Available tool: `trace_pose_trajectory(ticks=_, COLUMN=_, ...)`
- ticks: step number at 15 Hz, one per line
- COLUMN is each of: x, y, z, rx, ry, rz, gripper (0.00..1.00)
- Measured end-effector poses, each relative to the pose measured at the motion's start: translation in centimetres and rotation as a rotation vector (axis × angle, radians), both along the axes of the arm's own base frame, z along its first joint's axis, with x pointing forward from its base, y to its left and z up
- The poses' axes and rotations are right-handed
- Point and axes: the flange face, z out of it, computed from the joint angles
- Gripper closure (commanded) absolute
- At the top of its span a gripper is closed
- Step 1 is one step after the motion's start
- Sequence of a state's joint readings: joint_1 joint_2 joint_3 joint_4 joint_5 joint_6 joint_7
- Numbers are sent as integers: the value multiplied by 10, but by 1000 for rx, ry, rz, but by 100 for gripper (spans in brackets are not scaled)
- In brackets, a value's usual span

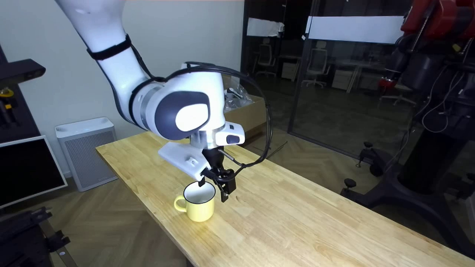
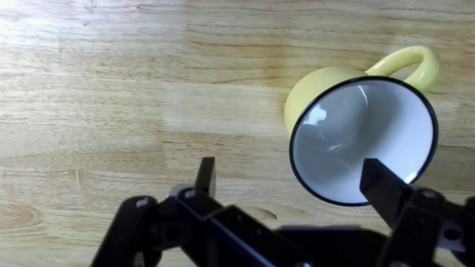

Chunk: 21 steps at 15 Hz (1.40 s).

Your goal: Move the cup backwards.

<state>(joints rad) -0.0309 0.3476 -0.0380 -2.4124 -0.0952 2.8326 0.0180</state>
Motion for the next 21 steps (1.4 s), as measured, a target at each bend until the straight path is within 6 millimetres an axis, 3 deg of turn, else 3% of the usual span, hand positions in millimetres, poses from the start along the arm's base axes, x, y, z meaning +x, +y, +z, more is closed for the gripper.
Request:
trace_pose_trajectory(ticks=7, x=13, y=8, z=-30, rx=14, ry=37, rz=22, gripper=0)
trace_pose_trajectory(ticks=8, x=14, y=9, z=-34, rx=16, ry=45, rz=25, gripper=25)
trace_pose_trajectory(ticks=10, x=15, y=10, z=-41, rx=22, ry=64, rz=29, gripper=31)
trace_pose_trajectory(ticks=19, x=17, y=16, z=-52, rx=38, ry=104, rz=60, gripper=95)
trace_pose_trajectory(ticks=21, x=17, y=15, z=-53, rx=48, ry=110, rz=66, gripper=100)
